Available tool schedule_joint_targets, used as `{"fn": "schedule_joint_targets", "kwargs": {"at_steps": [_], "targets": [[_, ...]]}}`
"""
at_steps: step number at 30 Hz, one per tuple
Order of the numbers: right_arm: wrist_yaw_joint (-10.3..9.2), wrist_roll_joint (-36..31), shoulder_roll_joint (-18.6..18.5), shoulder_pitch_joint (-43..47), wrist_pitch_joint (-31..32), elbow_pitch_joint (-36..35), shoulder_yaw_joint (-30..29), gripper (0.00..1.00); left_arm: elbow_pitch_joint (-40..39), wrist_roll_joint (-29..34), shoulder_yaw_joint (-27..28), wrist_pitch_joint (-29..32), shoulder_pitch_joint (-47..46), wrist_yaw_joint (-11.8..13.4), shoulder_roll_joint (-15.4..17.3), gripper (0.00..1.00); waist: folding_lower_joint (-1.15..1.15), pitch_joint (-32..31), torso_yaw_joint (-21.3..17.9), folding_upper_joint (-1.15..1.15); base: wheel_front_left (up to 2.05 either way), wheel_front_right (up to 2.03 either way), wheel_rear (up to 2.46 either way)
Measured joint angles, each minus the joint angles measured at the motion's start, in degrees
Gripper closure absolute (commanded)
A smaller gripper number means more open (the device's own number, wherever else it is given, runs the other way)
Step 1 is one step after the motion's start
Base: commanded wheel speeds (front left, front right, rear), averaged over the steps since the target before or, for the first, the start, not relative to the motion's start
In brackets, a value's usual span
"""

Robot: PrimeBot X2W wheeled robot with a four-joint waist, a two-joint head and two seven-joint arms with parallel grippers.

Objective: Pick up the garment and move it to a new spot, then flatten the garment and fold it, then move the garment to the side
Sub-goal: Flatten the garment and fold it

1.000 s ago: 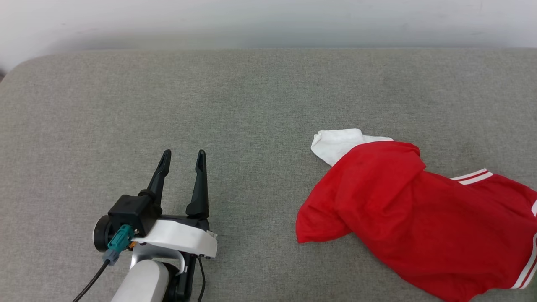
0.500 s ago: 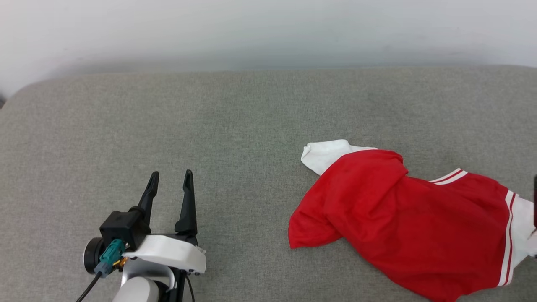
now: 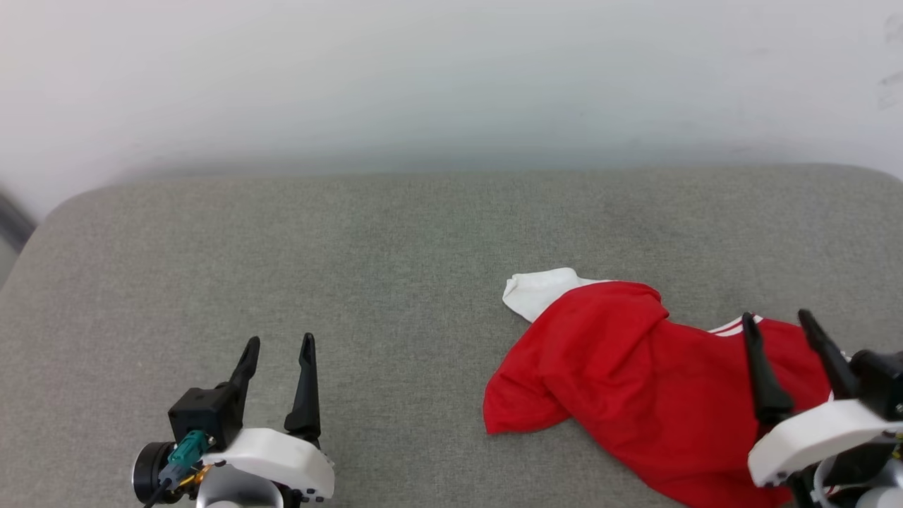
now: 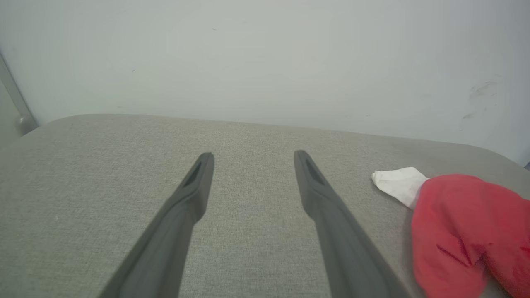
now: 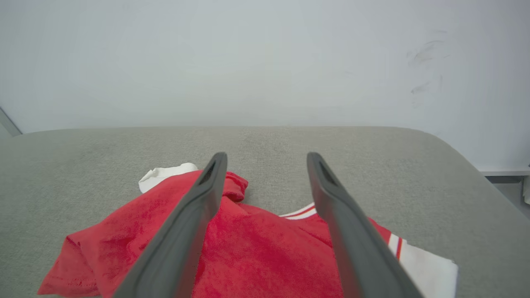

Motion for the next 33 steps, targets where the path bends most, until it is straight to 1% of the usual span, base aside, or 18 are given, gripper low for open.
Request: {"fn": "schedule_joint_targets", "kwargs": {"at_steps": [4, 9, 12, 14, 16, 19, 24, 28, 33], "targets": [[0.0, -0.4, 0.9, 3.0, 1.1, -4.0, 2.9, 0.0, 0.2, -0.2, -0.4, 1.2, 0.3, 0.1, 0.4, 0.0, 0.0, -1.0, -0.7, 0.0, 0.0, 0.0, 0.0], [0.0, -0.3, 1.3, 4.6, 2.3, -8.2, 4.2, 0.0, 0.1, 0.4, -2.7, 3.3, -1.0, -0.5, 0.3, 0.0, 0.0, -1.0, -2.3, 0.0, 0.0, 0.0, 0.0], [0.0, 0.0, 1.5, 4.9, 3.1, -9.8, 4.4, 0.0, 0.2, 1.0, -5.5, 5.6, -4.6, -2.4, -0.5, 0.0, 0.0, -0.2, -3.2, 0.0, 0.0, 0.0, 0.0], [0.0, 0.1, 1.5, 4.9, 3.5, -10.5, 4.4, 0.0, 0.8, 1.4, -7.7, 8.1, -7.7, -4.2, -1.1, 0.0, 0.0, 0.7, -3.8, 0.0, 0.0, 0.0, 0.0], [0.0, 0.2, 1.5, 4.5, 4.0, -10.6, 4.3, 0.0, 2.1, 1.4, -9.9, 11.3, -11.1, -6.2, -1.9, 0.0, 0.0, 1.7, -4.5, 0.0, 0.0, 0.0, 0.0], [0.0, 0.4, 1.6, 3.7, 4.0, -10.6, 4.4, 0.0, 4.5, 1.4, -13.3, 18.0, -15.8, -9.3, -2.7, 0.0, 0.0, 3.4, -5.5, 0.0, 0.0, 0.0, 0.0], [0.0, 0.6, 1.7, 2.1, 3.5, -10.4, 5.2, 0.0, 8.6, 0.8, -18.0, 30.1, -21.7, -13.4, -2.4, 0.0, 0.0, 6.4, -7.2, 0.0, 0.0, 0.0, 0.0], [0.0, 0.8, 1.9, 1.1, 3.0, -9.9, 5.8, 0.0, 11.7, -0.1, -21.3, 39.5, -24.6, -15.2, -1.5, 0.0, 0.0, 8.7, -8.7, 0.0, 0.0, 0.0, 0.0], [0.0, 1.0, 2.4, 0.0, 1.8, -9.2, 6.5, 0.0, 14.0, -1.4, -24.9, 49.4, -27.5, -16.2, 0.0, 0.0, 0.0, 11.1, -10.2, 0.0, 0.0, 0.0, 0.0]]}}
